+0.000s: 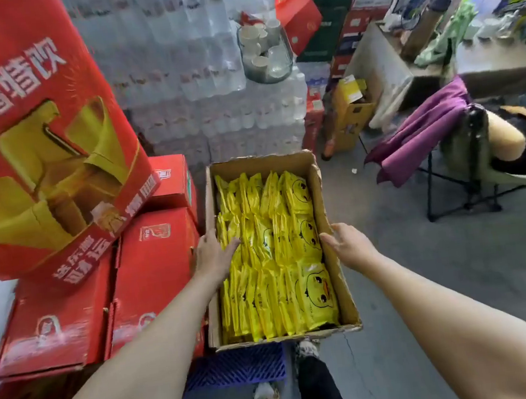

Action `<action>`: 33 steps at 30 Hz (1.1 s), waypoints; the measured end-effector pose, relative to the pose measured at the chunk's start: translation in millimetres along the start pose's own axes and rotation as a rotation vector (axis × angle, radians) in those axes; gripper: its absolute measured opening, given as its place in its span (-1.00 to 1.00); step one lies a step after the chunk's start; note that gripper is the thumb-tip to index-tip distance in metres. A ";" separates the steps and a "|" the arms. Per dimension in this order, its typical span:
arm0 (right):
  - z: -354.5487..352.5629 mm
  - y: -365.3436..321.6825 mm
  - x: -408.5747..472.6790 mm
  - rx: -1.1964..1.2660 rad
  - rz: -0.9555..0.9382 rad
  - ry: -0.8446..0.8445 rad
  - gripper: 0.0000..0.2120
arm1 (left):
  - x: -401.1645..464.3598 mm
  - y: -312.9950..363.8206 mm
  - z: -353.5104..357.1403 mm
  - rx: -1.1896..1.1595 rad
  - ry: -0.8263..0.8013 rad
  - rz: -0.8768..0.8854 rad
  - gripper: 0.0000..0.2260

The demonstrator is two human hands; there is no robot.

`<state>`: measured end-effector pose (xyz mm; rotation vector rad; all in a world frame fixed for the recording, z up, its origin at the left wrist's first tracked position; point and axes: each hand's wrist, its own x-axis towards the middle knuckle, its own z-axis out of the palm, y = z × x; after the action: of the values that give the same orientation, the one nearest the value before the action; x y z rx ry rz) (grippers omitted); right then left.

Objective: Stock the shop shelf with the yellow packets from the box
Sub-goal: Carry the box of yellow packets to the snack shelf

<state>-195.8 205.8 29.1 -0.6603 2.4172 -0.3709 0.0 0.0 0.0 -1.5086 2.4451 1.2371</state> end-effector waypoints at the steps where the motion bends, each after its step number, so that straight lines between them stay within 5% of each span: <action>1: 2.8 1.4 7.3 0.038 0.023 -0.006 -0.44 | 5.3 -2.8 5.8 -0.041 0.027 -0.010 -0.36; 8: 21.5 25.3 70.2 0.222 0.184 -0.142 -0.28 | 33.2 -9.8 41.3 -0.183 0.146 -0.245 -0.21; 17: 37.9 30.6 117.1 0.366 0.231 -0.214 -0.42 | 75.6 -21.4 55.5 -0.161 0.136 -0.475 -0.47; 26: 46.6 42.1 130.1 0.179 0.233 -0.098 -0.65 | 83.9 -28.0 59.1 -0.027 0.147 -0.448 -0.59; 33: 49.6 49.2 129.9 0.179 0.284 -0.027 -0.63 | 74.7 -22.2 57.3 -0.063 0.170 -0.412 -0.64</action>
<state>-274.0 172.0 -91.4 -0.2378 2.3737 -0.4482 -44.3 -25.1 -82.2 -2.0758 2.0388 1.1511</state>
